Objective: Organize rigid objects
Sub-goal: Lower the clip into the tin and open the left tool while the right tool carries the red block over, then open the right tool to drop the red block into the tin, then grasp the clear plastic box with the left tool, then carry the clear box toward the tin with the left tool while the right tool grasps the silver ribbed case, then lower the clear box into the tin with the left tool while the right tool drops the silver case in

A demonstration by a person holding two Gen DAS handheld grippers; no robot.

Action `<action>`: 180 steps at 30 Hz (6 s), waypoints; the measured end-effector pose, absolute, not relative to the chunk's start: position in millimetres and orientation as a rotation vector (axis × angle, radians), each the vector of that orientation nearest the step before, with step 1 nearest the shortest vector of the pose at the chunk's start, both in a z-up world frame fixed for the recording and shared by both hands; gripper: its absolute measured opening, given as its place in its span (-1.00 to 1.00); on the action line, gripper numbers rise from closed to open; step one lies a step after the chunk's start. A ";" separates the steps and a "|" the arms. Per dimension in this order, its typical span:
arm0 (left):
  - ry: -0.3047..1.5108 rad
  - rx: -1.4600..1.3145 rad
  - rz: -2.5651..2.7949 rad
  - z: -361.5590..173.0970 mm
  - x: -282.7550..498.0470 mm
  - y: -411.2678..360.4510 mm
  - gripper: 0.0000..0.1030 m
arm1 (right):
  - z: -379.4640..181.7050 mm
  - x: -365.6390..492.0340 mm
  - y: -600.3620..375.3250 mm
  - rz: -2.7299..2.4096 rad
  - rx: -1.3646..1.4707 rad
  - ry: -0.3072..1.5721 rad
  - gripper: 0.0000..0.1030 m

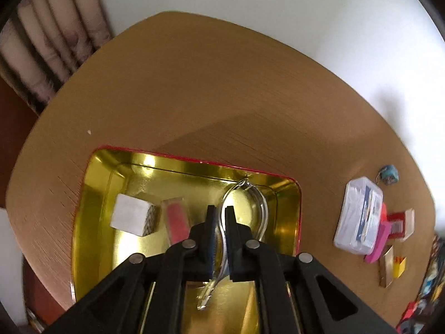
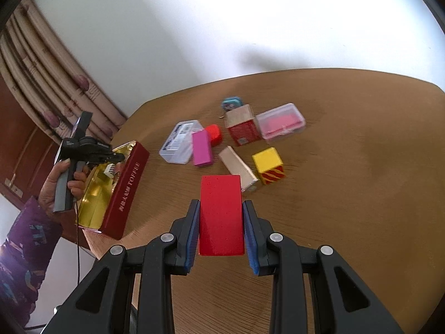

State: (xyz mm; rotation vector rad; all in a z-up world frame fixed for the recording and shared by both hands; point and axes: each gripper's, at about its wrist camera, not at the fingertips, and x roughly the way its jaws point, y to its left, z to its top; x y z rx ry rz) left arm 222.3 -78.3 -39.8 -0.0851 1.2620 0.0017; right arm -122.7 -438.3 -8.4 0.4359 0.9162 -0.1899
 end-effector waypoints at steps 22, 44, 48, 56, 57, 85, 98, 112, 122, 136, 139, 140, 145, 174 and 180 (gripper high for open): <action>0.972 -0.534 -0.015 -36.5 -24.3 90.8 -0.12 | -42.8 76.9 -206.0 0.326 0.339 1.081 -0.47; 0.712 -0.213 0.092 3.5 -47.9 66.8 -0.12 | -58.8 70.9 -208.4 0.220 0.338 0.958 -0.07; 0.700 -0.046 0.025 8.4 -51.6 24.2 -0.12 | -44.2 -10.2 -275.6 0.028 0.236 0.900 0.08; 0.793 0.113 -0.276 25.6 -33.6 -89.6 -0.12 | -65.3 -141.9 -421.1 -0.402 0.033 0.973 0.18; 0.796 0.128 -0.311 31.9 -26.6 -105.7 -0.11 | -65.2 -151.6 -433.0 -0.429 0.039 0.971 0.18; 1.274 0.291 -0.448 -50.5 221.7 -268.3 0.11 | -78.9 -186.6 -483.5 -0.317 0.308 0.892 0.32; 1.414 0.243 -0.491 -74.8 241.4 -270.5 0.23 | -78.5 -188.7 -482.0 -0.310 0.308 0.906 0.38; 1.373 0.208 -0.396 -89.8 244.1 -261.7 0.22 | -78.9 -189.4 -480.9 -0.303 0.308 0.915 0.50; 1.216 0.108 -0.427 -52.4 147.4 -228.4 0.21 | -59.9 -168.1 -446.9 -0.123 0.159 0.883 0.50; 1.181 -0.015 -0.518 -4.5 36.3 -180.3 0.22 | -57.6 -34.3 -438.2 0.141 0.027 1.048 0.00; 1.171 -0.022 -0.512 3.7 28.6 -170.9 0.22 | -73.1 -17.0 -436.3 0.092 -0.032 1.118 0.00; 1.168 -0.025 -0.515 5.2 28.0 -168.5 0.22 | -78.2 -12.9 -434.4 0.079 -0.048 1.140 0.00; 1.143 -0.061 -0.487 20.7 17.0 -147.1 0.22 | -104.5 6.5 -433.6 0.026 -0.078 1.254 -0.44; 1.156 0.048 -0.273 -23.1 71.7 -58.4 0.22 | -73.5 -102.9 -386.1 0.055 0.504 1.045 -0.47; 1.227 0.049 -0.341 -47.8 91.5 -71.0 0.23 | -63.9 -105.3 -388.8 0.057 0.511 1.034 -0.47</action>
